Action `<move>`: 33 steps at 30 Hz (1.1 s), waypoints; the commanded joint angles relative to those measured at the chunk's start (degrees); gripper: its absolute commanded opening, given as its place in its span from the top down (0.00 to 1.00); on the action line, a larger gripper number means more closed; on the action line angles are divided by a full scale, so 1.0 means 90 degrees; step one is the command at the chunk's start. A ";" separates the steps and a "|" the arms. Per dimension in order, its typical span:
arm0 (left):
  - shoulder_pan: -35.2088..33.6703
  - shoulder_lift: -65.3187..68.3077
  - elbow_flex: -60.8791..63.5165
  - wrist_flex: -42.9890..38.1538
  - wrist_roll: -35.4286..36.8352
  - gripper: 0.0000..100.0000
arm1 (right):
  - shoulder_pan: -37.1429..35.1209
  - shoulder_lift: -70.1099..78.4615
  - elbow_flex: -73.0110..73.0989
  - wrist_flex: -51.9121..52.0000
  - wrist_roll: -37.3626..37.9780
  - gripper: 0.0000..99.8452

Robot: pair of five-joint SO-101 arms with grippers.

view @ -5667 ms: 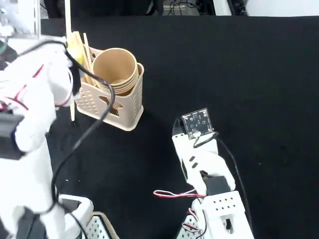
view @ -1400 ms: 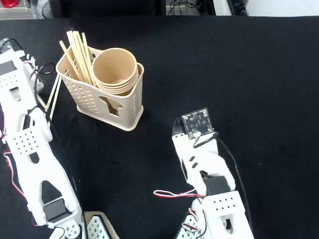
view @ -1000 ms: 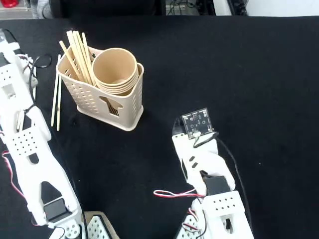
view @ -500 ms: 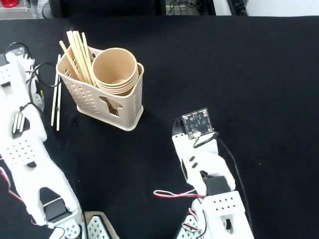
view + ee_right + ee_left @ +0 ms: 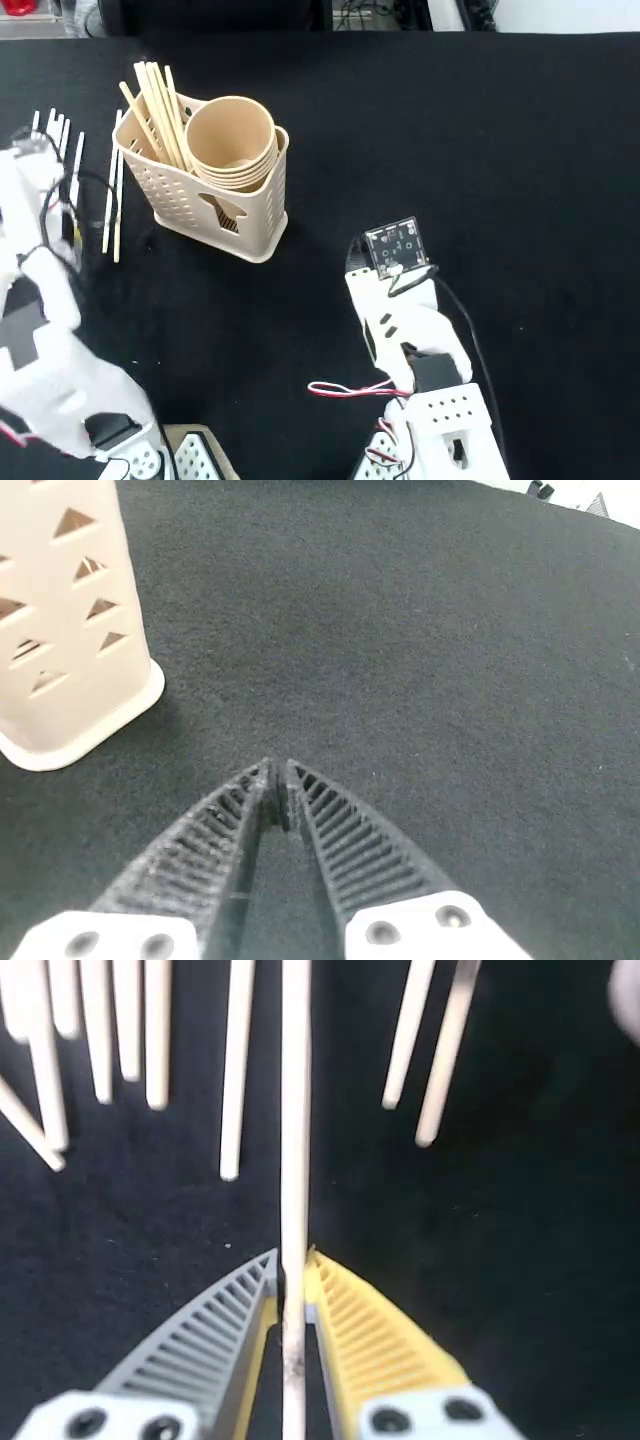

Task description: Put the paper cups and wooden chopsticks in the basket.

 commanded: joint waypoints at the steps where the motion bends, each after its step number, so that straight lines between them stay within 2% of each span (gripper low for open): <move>1: -0.0376 -0.1465 0.2095 -0.1338 -0.0547 0.97 | -0.0029 -0.0073 -0.0005 0.0029 0.0059 0.98; 3: -0.0464 -0.1885 0.2711 -0.1729 -0.0772 0.95 | -0.0029 -0.0073 -0.0005 0.0029 0.0059 0.98; 6: -0.0532 -0.2481 0.3267 -0.1836 -0.0830 0.84 | -0.0029 -0.0073 -0.0005 0.0029 0.0059 0.98; 9: -0.0620 -0.2891 0.3385 -0.1788 -0.0527 0.75 | -0.0020 -0.0073 -0.0005 0.0029 0.0059 0.98; 12: -0.0728 -0.3106 0.3248 -0.1983 -0.0068 0.74 | -0.0020 -0.0073 -0.0005 0.0029 0.0059 0.98; 16: -0.0611 -0.2999 0.3062 -0.2637 0.0147 0.74 | -0.0020 -0.0073 -0.0005 0.0029 0.0059 0.98; 20: -0.0308 -0.2383 0.2926 -0.3556 0.0400 0.74 | -0.0020 -0.0073 -0.0005 0.0029 0.0059 0.98; 22: -0.0142 -0.1905 0.2662 -0.3634 0.0479 0.74 | -0.0020 -0.0073 -0.0005 0.0029 0.0059 0.98; 28: 0.0122 0.0000 0.1548 -0.2921 0.0479 0.74 | -0.0020 -0.0073 -0.0005 0.0029 0.0059 0.98; 33: 0.0034 0.1260 0.0650 -0.2432 0.0479 0.75 | -0.0020 -0.0073 -0.0005 0.0029 0.0059 0.98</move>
